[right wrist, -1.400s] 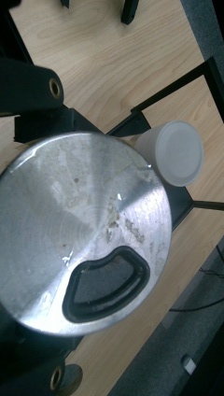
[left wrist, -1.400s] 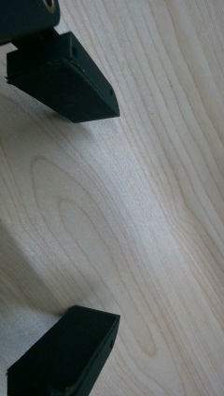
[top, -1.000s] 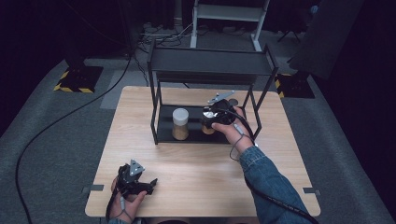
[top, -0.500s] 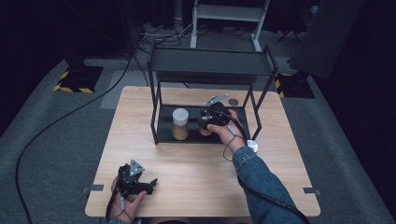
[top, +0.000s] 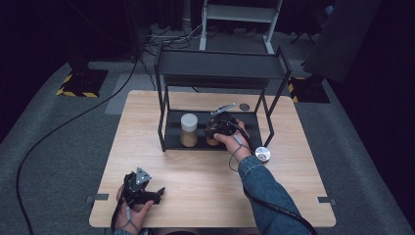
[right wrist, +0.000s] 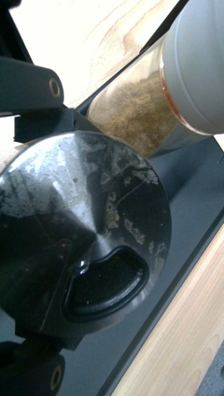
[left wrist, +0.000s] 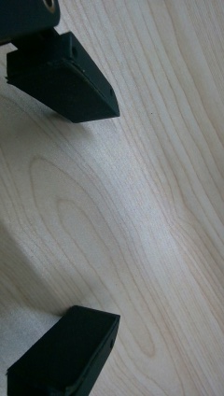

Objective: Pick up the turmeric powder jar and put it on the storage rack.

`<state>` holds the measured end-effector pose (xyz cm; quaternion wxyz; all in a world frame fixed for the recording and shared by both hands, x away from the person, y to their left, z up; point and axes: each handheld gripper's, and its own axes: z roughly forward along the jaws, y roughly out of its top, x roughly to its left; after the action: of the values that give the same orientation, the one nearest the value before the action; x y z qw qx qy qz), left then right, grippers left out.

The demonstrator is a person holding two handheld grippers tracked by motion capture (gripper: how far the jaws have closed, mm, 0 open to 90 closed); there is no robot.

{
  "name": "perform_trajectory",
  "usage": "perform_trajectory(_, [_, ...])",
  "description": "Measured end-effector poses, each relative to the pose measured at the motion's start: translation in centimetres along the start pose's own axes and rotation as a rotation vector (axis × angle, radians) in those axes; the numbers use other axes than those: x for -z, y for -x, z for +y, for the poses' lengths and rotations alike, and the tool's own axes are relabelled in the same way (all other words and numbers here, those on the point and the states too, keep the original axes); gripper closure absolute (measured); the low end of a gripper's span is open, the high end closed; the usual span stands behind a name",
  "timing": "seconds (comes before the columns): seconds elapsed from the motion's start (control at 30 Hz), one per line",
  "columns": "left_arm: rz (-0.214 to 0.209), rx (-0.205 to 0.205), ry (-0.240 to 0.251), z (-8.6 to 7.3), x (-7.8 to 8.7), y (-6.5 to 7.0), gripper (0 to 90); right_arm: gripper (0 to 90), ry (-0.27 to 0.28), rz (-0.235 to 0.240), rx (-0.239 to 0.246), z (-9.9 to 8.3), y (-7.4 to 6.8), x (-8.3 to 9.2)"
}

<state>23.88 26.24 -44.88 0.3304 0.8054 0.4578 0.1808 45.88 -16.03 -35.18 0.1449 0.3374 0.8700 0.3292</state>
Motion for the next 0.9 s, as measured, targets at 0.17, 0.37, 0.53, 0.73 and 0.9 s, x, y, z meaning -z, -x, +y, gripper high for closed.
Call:
perform_trajectory(0.17, [0.0,-0.002,-0.001,0.1,0.0,0.0,3.7,31.5,-0.002,-0.002,-0.012,-0.3,-0.2,-0.8])
perform_trajectory(0.37, [0.0,-0.001,-0.003,0.1,0.0,0.0,3.7,31.5,0.02,0.006,-0.03,-0.7,-0.2,-1.3])
perform_trajectory(0.53, [0.0,-0.001,-0.003,0.1,0.0,0.0,3.7,31.3,0.015,0.01,-0.048,-0.6,-0.2,-1.4])
perform_trajectory(0.73, [0.0,-0.001,-0.003,0.1,0.0,0.0,3.7,25.0,0.005,0.015,-0.05,-0.5,-0.1,-1.3])
perform_trajectory(0.9, [0.0,-0.001,-0.003,0.1,0.0,0.0,3.7,13.5,0.001,0.006,-0.059,-0.2,-0.3,-0.3])
